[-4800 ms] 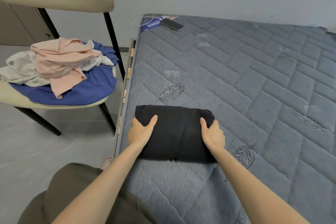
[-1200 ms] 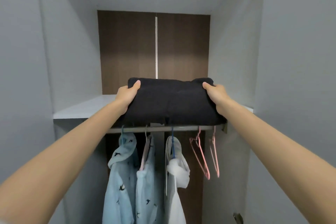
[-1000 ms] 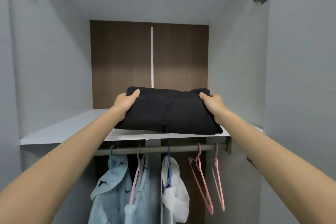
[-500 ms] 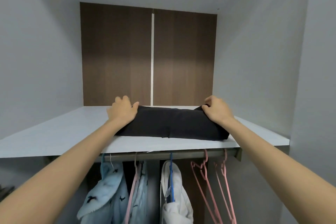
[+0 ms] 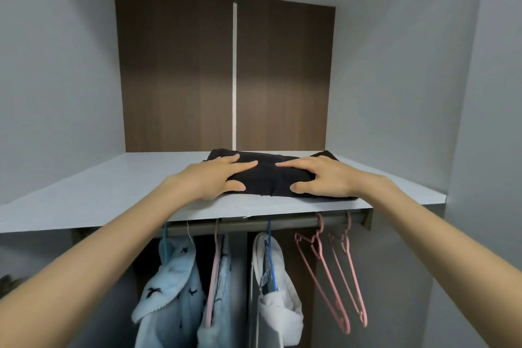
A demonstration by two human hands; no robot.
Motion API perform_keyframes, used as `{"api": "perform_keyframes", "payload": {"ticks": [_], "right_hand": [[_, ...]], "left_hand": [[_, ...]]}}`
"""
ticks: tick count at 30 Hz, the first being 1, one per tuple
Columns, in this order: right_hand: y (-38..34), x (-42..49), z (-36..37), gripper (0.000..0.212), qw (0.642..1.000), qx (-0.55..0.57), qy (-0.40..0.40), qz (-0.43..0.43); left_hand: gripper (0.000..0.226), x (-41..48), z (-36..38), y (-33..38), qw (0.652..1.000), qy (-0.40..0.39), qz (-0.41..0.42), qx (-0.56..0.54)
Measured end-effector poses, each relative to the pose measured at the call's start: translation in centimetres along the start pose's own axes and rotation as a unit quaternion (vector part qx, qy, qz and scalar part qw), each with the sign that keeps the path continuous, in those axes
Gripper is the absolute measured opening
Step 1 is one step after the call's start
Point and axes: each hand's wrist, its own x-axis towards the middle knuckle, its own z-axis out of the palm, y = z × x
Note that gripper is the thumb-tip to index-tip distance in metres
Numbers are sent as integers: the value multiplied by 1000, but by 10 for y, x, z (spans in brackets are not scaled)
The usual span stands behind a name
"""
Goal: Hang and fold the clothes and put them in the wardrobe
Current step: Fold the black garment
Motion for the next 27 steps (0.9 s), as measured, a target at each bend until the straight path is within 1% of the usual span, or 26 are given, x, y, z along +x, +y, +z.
{"api": "perform_keyframes", "payload": {"ticks": [3, 5, 8, 10, 13, 16, 20, 27], "right_hand": [[0, 5, -3, 54, 998, -38, -23, 46], [4, 8, -3, 55, 996, -68, -27, 59], [14, 13, -3, 62, 997, -37, -42, 52], [23, 18, -2, 67, 997, -12, -52, 47], [38, 28, -5, 71, 996, 1, -70, 57], [53, 41, -8, 74, 992, -27, -91, 84], [73, 57, -8, 71, 983, -72, -99, 134], [107, 72, -12, 68, 969, -79, -115, 203]], "left_hand": [[58, 18, -8, 6, 996, -7, -29, 80], [60, 33, -8, 9, 990, -2, -41, 138], [61, 62, -4, 10, 980, -13, -47, 192], [63, 83, -2, 10, 979, -32, -43, 197], [67, 113, -1, 13, 983, -64, -27, 171], [70, 146, -3, 21, 980, -88, -23, 176], [77, 189, -1, 42, 971, -97, -19, 216], [84, 259, 9, 66, 966, -92, 15, 241]]}}
